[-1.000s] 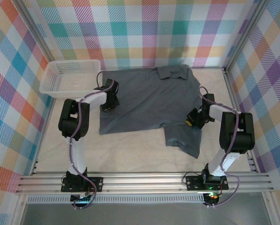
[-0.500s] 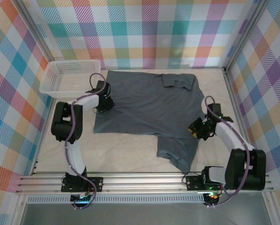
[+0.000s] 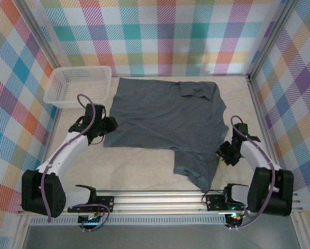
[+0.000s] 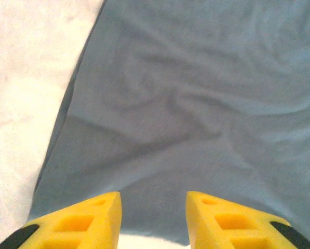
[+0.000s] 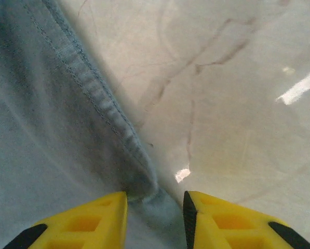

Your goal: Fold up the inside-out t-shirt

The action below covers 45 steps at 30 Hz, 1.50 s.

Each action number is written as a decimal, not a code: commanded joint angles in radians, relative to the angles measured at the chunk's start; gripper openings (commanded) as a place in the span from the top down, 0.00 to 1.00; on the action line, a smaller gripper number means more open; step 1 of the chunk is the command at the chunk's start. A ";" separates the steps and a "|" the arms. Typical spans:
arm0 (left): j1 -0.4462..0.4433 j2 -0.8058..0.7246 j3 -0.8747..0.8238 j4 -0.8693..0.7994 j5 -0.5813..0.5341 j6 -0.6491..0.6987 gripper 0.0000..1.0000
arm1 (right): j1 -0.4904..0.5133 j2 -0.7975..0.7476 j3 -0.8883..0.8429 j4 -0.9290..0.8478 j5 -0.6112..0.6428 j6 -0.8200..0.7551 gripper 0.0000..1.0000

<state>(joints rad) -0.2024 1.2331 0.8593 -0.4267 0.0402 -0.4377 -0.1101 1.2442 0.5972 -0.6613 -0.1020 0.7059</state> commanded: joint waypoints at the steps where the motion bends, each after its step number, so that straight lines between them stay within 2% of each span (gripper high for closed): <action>1: -0.006 -0.025 -0.053 -0.041 -0.021 0.011 0.60 | -0.001 0.053 0.013 0.108 -0.072 -0.032 0.69; 3: -0.005 -0.026 -0.069 -0.053 -0.047 0.000 0.59 | -0.002 0.075 0.017 0.120 -0.044 -0.032 0.77; 6: -0.005 -0.032 -0.071 -0.115 -0.159 -0.043 0.58 | -0.001 0.060 0.038 0.075 0.035 -0.041 0.99; 9: -0.006 -0.015 -0.048 -0.223 -0.278 -0.081 0.57 | -0.001 -0.035 0.048 -0.030 0.155 -0.040 1.00; 10: -0.005 0.003 -0.042 -0.243 -0.285 -0.080 0.57 | -0.003 -0.080 0.036 -0.043 0.178 -0.043 1.00; 14: -0.001 0.117 -0.036 -0.255 -0.181 -0.093 0.57 | -0.003 -0.182 -0.018 -0.043 0.145 -0.047 1.00; 19: 0.000 0.185 -0.064 -0.175 -0.106 -0.138 0.58 | -0.003 -0.168 -0.027 -0.018 0.074 -0.046 1.00; 27: 0.028 0.298 -0.096 -0.107 -0.022 -0.168 0.59 | -0.003 -0.111 0.011 -0.012 0.060 -0.067 1.00; 29: 0.031 0.316 -0.098 -0.109 -0.030 -0.175 0.65 | -0.003 -0.113 0.009 -0.012 0.063 -0.056 1.00; 31: 0.032 0.313 -0.104 -0.110 -0.049 -0.184 0.72 | -0.003 -0.118 0.005 -0.011 0.062 -0.051 1.00; 34: 0.046 0.291 -0.108 -0.124 -0.061 -0.196 0.96 | -0.003 -0.118 0.007 -0.029 0.088 -0.048 1.00; 35: 0.051 0.280 -0.109 -0.138 -0.072 -0.199 1.00 | -0.003 -0.121 0.011 -0.045 0.106 -0.044 1.00; 38: 0.081 0.200 -0.124 -0.206 -0.103 -0.200 1.00 | -0.005 -0.162 0.026 -0.159 0.239 -0.010 1.00; 39: 0.087 0.157 -0.142 -0.224 -0.110 -0.199 1.00 | -0.008 -0.192 0.013 -0.170 0.249 -0.006 1.00; 42: 0.089 0.043 -0.191 -0.235 -0.049 -0.188 1.00 | -0.007 -0.257 -0.029 -0.162 0.172 0.015 1.00; 45: 0.090 -0.003 -0.218 -0.254 0.014 -0.191 1.00 | -0.007 -0.292 -0.034 -0.191 0.154 0.047 1.00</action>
<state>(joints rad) -0.1226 1.2587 0.6640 -0.6231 0.0059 -0.6212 -0.1120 0.9768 0.5819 -0.7853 0.0517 0.7048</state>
